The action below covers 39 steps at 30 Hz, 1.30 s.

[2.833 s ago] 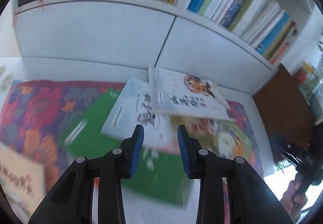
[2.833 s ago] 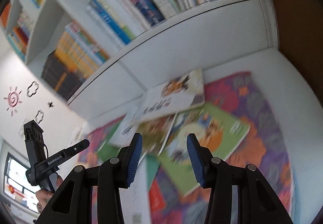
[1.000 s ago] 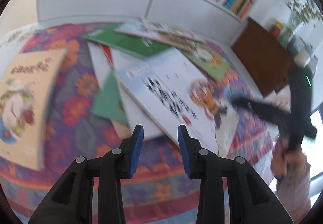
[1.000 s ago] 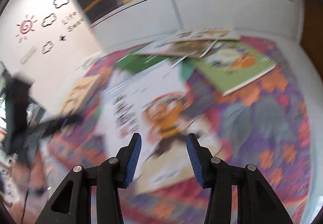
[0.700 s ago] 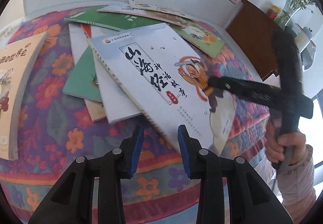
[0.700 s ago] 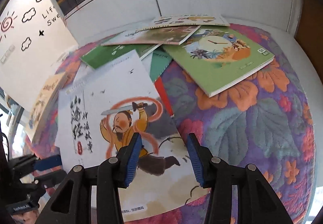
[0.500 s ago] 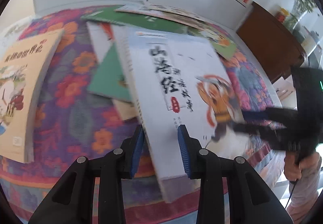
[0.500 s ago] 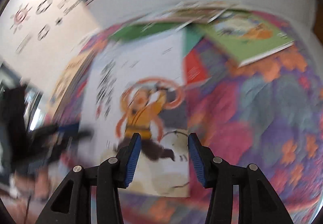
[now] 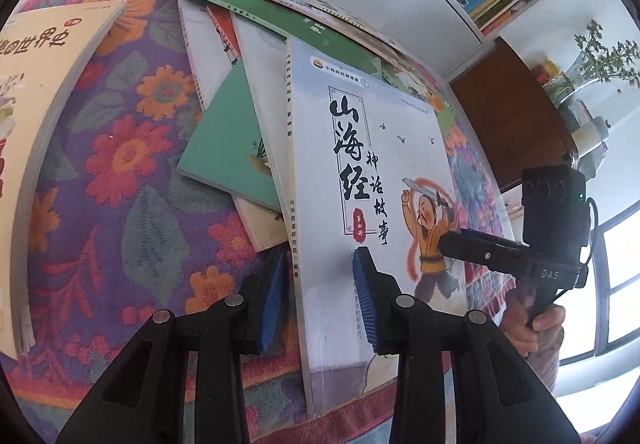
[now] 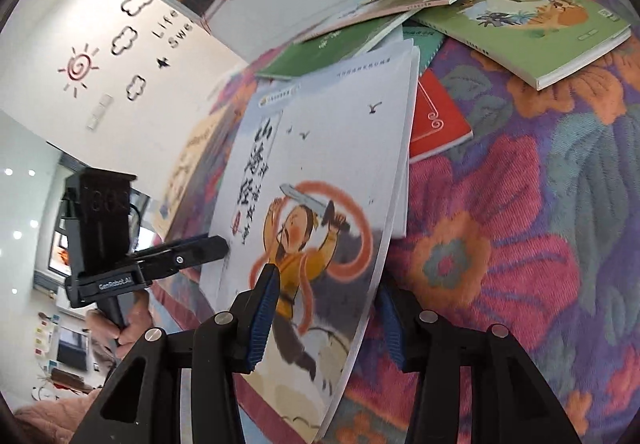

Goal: Organize books

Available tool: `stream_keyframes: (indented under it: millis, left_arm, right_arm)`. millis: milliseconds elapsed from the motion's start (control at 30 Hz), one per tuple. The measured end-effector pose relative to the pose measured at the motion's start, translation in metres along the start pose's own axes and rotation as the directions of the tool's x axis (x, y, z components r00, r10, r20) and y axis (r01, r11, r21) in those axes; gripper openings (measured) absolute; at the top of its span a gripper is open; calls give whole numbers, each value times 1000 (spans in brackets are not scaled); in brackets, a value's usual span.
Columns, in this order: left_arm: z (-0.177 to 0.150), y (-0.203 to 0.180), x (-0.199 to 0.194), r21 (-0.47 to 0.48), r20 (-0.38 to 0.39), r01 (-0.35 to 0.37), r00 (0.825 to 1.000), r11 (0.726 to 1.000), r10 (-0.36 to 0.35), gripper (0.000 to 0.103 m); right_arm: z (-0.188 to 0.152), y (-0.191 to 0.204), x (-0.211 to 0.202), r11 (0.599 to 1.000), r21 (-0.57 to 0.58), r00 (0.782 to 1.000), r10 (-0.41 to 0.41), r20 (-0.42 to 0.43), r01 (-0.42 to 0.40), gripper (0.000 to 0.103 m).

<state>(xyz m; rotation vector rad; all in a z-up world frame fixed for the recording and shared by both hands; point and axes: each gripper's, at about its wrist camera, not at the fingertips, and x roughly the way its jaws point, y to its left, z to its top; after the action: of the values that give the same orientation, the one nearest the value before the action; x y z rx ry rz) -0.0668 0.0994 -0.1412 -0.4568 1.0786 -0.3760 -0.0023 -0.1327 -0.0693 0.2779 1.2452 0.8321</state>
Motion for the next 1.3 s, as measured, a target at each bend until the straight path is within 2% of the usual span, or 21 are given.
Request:
stream_keyframes:
  millis: [67, 133, 300, 1300]
  left_arm:
    - [-2, 3, -2, 0, 9, -5, 1000, 1000, 5, 33]
    - [-4, 0, -2, 12, 22, -23, 1000, 1000, 22, 34]
    - [-5, -3, -2, 32, 39, -52, 998, 998, 51, 35]
    - [-5, -4, -2, 35, 47, -50, 998, 998, 48, 35]
  right_arm:
    - [-2, -6, 0, 1000, 1, 1000, 18, 24, -18, 38]
    - [-7, -6, -4, 1000, -2, 999, 14, 33, -14, 35]
    - [-7, -1, -4, 1000, -22, 999, -7, 41, 8, 34]
    - [-6, -1, -2, 999, -31, 998, -10, 55, 11, 34]
